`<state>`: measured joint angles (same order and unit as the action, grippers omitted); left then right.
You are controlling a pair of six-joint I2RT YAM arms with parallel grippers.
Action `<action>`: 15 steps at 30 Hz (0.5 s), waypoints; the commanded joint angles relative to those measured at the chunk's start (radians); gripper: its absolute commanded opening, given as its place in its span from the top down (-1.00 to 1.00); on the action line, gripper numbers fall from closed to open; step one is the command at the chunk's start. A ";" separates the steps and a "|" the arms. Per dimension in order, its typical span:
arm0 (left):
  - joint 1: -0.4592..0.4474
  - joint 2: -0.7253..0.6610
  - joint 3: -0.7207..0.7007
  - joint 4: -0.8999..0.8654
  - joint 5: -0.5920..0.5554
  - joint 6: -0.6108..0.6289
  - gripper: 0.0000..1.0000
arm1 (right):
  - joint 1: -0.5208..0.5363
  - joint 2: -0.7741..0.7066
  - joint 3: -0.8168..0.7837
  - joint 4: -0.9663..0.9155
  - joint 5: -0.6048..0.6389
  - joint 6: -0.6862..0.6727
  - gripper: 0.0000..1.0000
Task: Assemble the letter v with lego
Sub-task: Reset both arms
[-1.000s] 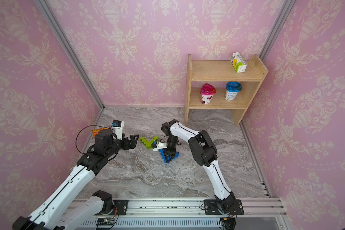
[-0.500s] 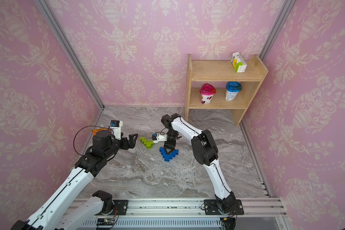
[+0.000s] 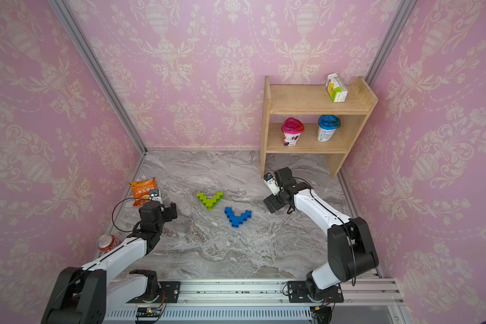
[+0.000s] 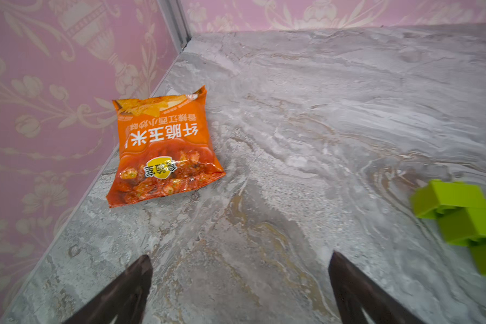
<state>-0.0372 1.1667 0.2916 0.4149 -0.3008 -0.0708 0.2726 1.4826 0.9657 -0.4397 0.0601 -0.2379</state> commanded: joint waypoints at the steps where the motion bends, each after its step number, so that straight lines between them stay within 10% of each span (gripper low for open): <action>1: 0.067 0.108 -0.017 0.288 0.064 0.025 -0.98 | -0.077 -0.056 -0.156 0.261 0.120 0.168 -1.00; 10: 0.112 0.292 0.128 0.270 0.285 0.047 -0.98 | -0.162 -0.048 -0.340 0.625 0.111 0.178 -1.00; 15: 0.116 0.465 0.050 0.631 0.350 0.020 -0.98 | -0.173 0.002 -0.349 0.810 0.087 0.185 -1.00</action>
<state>0.0692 1.5124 0.3809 0.8291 -0.0330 -0.0425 0.1066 1.4517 0.6285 0.1867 0.1463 -0.0799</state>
